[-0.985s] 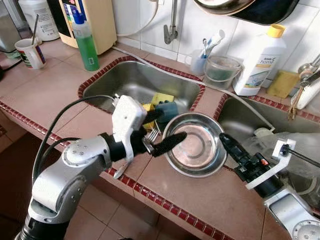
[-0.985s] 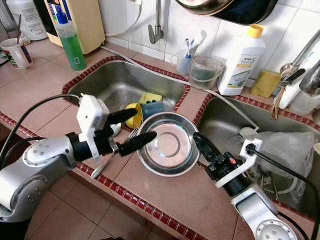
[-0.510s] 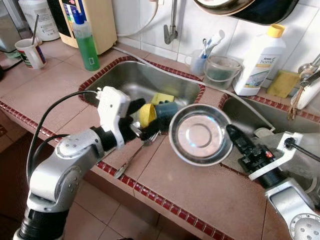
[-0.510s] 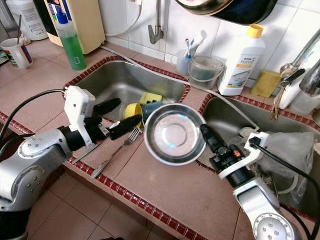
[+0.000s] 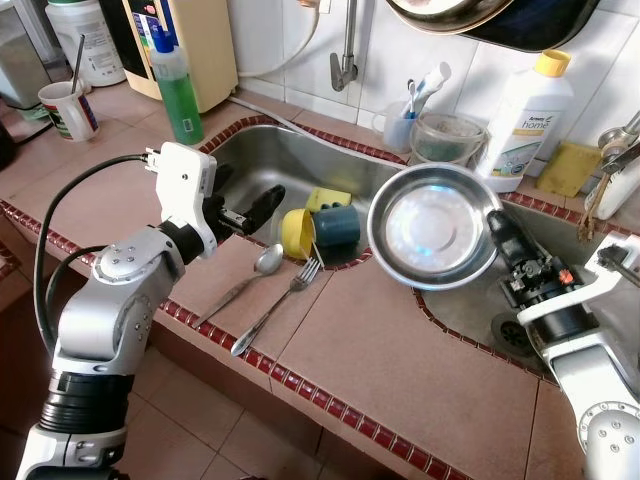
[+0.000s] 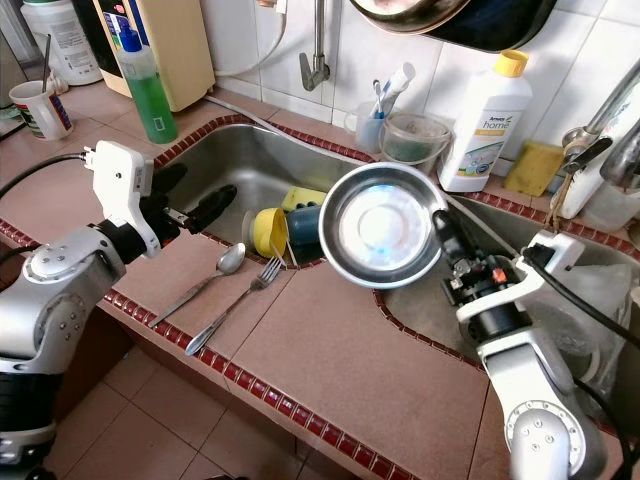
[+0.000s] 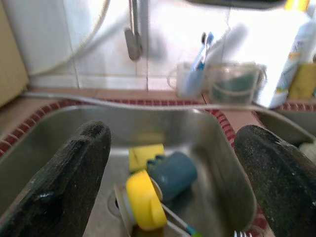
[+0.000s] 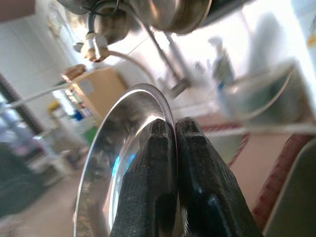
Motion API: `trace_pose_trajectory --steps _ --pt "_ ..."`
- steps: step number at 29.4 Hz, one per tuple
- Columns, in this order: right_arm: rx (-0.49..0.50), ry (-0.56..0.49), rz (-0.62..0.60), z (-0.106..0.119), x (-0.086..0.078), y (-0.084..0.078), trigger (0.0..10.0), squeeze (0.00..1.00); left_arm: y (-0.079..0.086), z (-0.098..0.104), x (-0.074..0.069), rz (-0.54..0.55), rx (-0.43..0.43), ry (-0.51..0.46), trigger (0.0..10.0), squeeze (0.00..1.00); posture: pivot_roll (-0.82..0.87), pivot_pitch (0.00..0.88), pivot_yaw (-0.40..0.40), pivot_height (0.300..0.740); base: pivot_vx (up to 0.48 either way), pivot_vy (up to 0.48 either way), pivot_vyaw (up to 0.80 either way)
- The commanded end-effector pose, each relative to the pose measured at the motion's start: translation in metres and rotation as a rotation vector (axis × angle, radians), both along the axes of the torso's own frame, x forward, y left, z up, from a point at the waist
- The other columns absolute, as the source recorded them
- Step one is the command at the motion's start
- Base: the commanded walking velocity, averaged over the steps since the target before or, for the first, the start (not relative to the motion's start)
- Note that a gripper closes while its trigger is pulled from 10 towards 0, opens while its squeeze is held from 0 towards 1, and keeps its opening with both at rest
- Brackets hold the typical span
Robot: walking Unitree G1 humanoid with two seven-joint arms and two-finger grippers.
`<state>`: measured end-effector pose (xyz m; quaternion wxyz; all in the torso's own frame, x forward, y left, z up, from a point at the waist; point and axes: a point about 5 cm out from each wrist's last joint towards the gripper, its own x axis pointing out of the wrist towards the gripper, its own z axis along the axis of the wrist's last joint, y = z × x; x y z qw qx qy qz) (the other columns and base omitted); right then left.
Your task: Kitchen organization
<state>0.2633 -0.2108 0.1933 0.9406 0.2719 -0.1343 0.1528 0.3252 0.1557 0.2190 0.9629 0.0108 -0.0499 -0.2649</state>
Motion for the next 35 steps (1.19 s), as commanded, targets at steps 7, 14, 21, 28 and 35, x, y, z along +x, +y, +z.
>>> trace_pose_trajectory --steps 7,14,21,28,35 --pt "-0.163 -0.136 -0.129 0.023 0.004 0.015 10.0 0.0 -0.006 -0.004 0.004 -0.007 -0.061 0.014 10.0 0.0 -0.04 0.019 0.014 0.731 0.0 0.11 0.0" --pt "-0.187 -0.152 -0.127 0.022 0.005 0.02 10.0 0.0 -0.006 -0.003 0.006 -0.007 -0.063 0.007 10.0 0.0 -0.04 0.013 0.015 0.731 0.0 0.407 0.0" --pt "-0.19 -0.158 -0.13 0.022 0.007 0.021 10.0 0.0 -0.009 -0.003 0.006 -0.021 -0.069 0.002 10.0 0.0 -0.04 0.005 0.013 0.731 0.0 0.425 0.0" --pt "-0.2 -0.164 -0.123 0.023 0.008 0.023 10.0 0.0 -0.012 -0.004 0.005 -0.036 -0.07 0.001 10.0 0.0 -0.04 0.004 0.01 0.731 0.0 0.429 0.0" --pt "-0.208 -0.162 -0.119 0.023 0.009 0.023 10.0 0.0 -0.013 -0.004 0.004 -0.032 -0.054 -0.01 10.0 0.0 -0.04 0.009 0.008 0.731 0.0 0.182 0.0"
